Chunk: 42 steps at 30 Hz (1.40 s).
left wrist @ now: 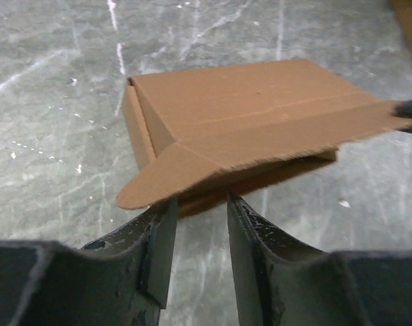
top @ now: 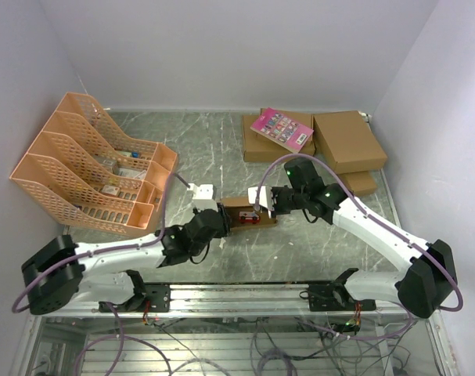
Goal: Fold the paper box
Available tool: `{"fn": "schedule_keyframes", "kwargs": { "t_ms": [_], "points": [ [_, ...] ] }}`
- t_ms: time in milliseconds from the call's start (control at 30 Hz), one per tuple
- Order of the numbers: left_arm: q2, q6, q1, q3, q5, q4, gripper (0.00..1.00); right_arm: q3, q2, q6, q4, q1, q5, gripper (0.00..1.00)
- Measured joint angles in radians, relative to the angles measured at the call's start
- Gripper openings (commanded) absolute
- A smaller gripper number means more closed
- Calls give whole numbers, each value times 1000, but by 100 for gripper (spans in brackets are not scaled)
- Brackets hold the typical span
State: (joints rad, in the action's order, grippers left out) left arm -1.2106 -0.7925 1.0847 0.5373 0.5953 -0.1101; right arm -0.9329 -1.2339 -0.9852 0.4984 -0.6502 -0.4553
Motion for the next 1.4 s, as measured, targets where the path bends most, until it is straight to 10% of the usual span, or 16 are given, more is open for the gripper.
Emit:
{"fn": "schedule_keyframes", "kwargs": {
  "t_ms": [567, 867, 1400],
  "points": [
    [631, 70, 2, -35, -340, 169, 60, 87, -5, -23, 25, -1, -54, 0],
    [322, 132, -65, 98, -353, 160, 33, 136, -1, -42, 34, -1, -73, 2],
    [-96, 134, -249, 1, -604, -46, 29, 164, -60, -74, 85, -2, -110, 37]
  ]
}}
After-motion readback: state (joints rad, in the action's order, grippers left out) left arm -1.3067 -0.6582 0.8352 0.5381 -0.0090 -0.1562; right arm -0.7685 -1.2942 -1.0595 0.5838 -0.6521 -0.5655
